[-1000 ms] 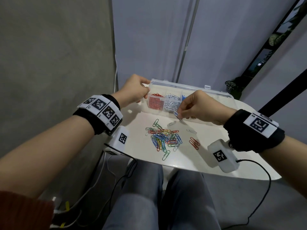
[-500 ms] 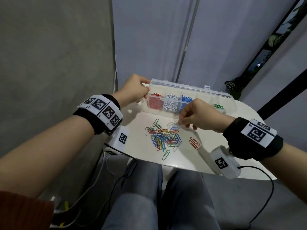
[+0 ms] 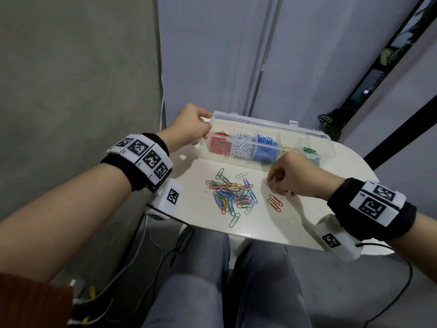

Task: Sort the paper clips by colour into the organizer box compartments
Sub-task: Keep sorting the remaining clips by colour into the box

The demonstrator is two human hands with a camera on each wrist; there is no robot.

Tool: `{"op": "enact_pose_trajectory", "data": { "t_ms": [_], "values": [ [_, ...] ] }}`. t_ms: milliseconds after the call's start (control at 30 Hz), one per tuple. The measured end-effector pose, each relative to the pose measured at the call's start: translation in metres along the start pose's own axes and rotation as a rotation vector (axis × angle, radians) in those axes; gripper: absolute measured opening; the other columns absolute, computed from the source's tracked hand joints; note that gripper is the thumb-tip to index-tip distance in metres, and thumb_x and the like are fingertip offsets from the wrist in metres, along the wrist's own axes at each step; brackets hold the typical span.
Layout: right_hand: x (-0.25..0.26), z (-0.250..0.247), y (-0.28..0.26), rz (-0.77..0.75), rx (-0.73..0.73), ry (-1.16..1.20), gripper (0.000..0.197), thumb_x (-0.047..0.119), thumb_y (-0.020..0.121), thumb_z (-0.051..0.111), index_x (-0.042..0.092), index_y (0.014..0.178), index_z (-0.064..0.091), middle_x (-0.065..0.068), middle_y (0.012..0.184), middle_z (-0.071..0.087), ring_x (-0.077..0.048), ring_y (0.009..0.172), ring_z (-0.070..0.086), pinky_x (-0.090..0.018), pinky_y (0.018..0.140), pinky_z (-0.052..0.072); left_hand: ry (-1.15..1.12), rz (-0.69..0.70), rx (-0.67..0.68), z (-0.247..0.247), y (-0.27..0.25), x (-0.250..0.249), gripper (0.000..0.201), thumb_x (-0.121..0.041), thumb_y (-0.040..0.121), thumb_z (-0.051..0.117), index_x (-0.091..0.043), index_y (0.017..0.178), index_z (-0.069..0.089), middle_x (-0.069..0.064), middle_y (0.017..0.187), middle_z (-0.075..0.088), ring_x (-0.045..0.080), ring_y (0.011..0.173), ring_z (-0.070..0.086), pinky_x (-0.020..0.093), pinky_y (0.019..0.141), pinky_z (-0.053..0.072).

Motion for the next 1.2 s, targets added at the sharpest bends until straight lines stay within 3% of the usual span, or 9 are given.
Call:
{"op": "enact_pose_trajectory", "data": {
  "t_ms": [167, 267, 333, 467, 667, 800, 900, 1000, 1200],
  "values": [
    [0.008, 0.005, 0.002, -0.049, -0.043, -0.156, 0.008, 0.001, 0.076, 0.071, 0.006, 0.071, 0.071, -0.002, 0.064, 0.065, -0.002, 0.044, 0.051, -0.011, 0.043, 0.039, -0.001, -0.003, -0.005, 0.000, 0.000, 0.000, 0.038, -0.004, 0.094, 0.053, -0.008, 0.132, 0.055, 0.004, 0.058, 0.055, 0.013, 0.048, 0.042, 0.025, 0.049, 0.038],
    [0.010, 0.009, 0.002, -0.094, -0.068, -0.258, 0.006, 0.010, 0.083, 0.067, 0.007, 0.077, 0.070, -0.007, 0.078, 0.070, -0.019, 0.068, 0.057, -0.030, 0.065, 0.051, 0.000, -0.007, -0.007, 0.000, 0.000, 0.000, 0.039, -0.005, 0.094, 0.054, -0.008, 0.133, 0.055, 0.004, 0.059, 0.056, 0.013, 0.049, 0.043, 0.026, 0.049, 0.039],
    [0.013, 0.010, 0.001, -0.134, -0.097, -0.311, 0.011, 0.014, 0.086, 0.063, 0.011, 0.076, 0.067, -0.007, 0.079, 0.068, -0.021, 0.072, 0.054, -0.034, 0.069, 0.050, 0.003, -0.004, -0.008, 0.000, 0.000, 0.000, 0.039, -0.006, 0.094, 0.054, -0.008, 0.133, 0.054, 0.004, 0.059, 0.056, 0.012, 0.049, 0.043, 0.026, 0.049, 0.039],
    [0.020, 0.010, -0.001, -0.166, -0.127, -0.338, 0.018, 0.014, 0.085, 0.063, 0.015, 0.068, 0.059, -0.003, 0.069, 0.061, -0.020, 0.066, 0.050, -0.032, 0.064, 0.049, 0.005, -0.002, -0.006, 0.000, -0.001, 0.000, 0.039, -0.007, 0.095, 0.054, -0.008, 0.134, 0.053, 0.003, 0.059, 0.056, 0.012, 0.050, 0.043, 0.026, 0.050, 0.039],
    [0.030, -0.003, -0.002, -0.167, -0.136, -0.282, 0.009, 0.007, 0.080, 0.066, 0.006, 0.076, 0.074, -0.006, 0.071, 0.069, -0.020, 0.068, 0.061, -0.031, 0.067, 0.050, 0.008, 0.001, -0.005, -0.001, -0.002, -0.001, 0.040, -0.007, 0.095, 0.054, -0.008, 0.135, 0.052, 0.002, 0.059, 0.056, 0.013, 0.050, 0.043, 0.026, 0.050, 0.039],
    [0.048, -0.041, 0.012, -0.192, -0.385, 0.019, 0.008, -0.001, 0.077, 0.070, 0.004, 0.073, 0.075, 0.001, 0.059, 0.062, 0.003, 0.051, 0.050, -0.010, 0.054, 0.038, 0.009, -0.002, -0.001, 0.000, -0.003, -0.003, 0.041, -0.007, 0.096, 0.054, -0.007, 0.137, 0.051, 0.003, 0.060, 0.056, 0.014, 0.051, 0.043, 0.026, 0.049, 0.039],
    [0.057, -0.058, 0.030, -0.160, -0.465, 0.115, 0.004, 0.006, 0.080, 0.075, 0.009, 0.082, 0.076, 0.001, 0.065, 0.065, 0.002, 0.055, 0.053, -0.005, 0.052, 0.037, 0.016, -0.004, -0.003, -0.001, -0.005, -0.004, 0.040, -0.007, 0.096, 0.053, -0.007, 0.136, 0.051, 0.004, 0.060, 0.056, 0.013, 0.051, 0.043, 0.027, 0.049, 0.039],
    [0.058, -0.058, 0.043, -0.126, -0.448, 0.087, 0.019, 0.010, 0.077, 0.079, 0.009, 0.096, 0.076, -0.006, 0.080, 0.070, -0.009, 0.065, 0.056, -0.017, 0.062, 0.040, 0.022, -0.004, -0.001, 0.000, -0.005, -0.005, 0.040, -0.006, 0.096, 0.053, -0.007, 0.135, 0.052, 0.004, 0.060, 0.056, 0.013, 0.051, 0.044, 0.026, 0.048, 0.039],
    [0.058, -0.035, 0.021, -0.331, -0.231, 0.011, 0.014, 0.003, 0.075, 0.077, 0.013, 0.085, 0.077, 0.004, 0.069, 0.066, 0.006, 0.055, 0.051, -0.005, 0.054, 0.036, 0.014, -0.002, 0.011, -0.001, -0.004, -0.004, 0.039, -0.003, 0.095, 0.053, -0.005, 0.134, 0.053, 0.005, 0.060, 0.056, 0.015, 0.051, 0.043, 0.027, 0.049, 0.037]
  ]
}}
Point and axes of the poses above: each hand's wrist, its own y-axis towards the middle knuckle, its own z-axis out of the palm, x = y × z, the point moved 2 cm from there along y, towards the middle knuckle
